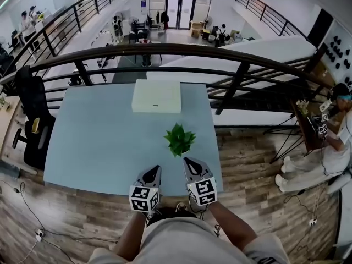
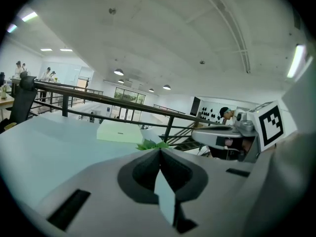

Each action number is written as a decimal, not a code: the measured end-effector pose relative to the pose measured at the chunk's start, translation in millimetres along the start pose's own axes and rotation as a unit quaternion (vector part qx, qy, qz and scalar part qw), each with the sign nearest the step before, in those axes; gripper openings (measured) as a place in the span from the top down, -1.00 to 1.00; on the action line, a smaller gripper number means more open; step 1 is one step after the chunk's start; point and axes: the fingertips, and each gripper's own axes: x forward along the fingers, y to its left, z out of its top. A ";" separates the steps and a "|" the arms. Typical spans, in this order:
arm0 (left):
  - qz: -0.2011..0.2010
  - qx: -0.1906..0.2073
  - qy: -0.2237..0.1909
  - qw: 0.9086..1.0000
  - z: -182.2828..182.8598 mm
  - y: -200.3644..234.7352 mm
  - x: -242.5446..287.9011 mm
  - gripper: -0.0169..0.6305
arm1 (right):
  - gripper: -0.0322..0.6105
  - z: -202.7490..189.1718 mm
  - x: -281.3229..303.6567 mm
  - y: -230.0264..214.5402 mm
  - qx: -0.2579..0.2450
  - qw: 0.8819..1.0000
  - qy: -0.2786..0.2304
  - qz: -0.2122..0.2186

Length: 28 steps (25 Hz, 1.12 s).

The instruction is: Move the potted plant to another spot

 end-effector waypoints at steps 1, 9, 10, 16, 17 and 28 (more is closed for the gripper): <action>0.001 0.004 -0.006 1.000 7.0 -0.1 0.1 0.91 | 0.89 8.0 -0.1 -2.6 -0.004 1.000 -0.010 -0.001; 0.002 0.036 -0.105 0.994 102.8 -10.9 -13.3 0.91 | 0.89 95.2 -14.0 -31.7 -0.030 0.995 -0.096 -0.025; 0.003 0.043 -0.114 0.993 111.7 -12.6 -15.5 0.91 | 0.89 104.6 -18.0 -32.5 -0.037 0.993 -0.107 -0.028; 0.009 0.068 -0.146 0.987 139.6 -17.8 -33.6 0.91 | 0.89 139.3 -40.3 -31.5 -0.071 0.985 -0.151 -0.041; 0.011 0.072 -0.148 0.986 140.8 -16.9 -35.5 0.91 | 0.89 144.4 -43.4 -33.2 -0.073 0.984 -0.158 -0.043; 0.023 0.068 -0.144 0.987 128.3 -16.1 -44.7 0.91 | 0.89 137.6 -50.9 -53.2 -0.052 0.984 -0.155 -0.065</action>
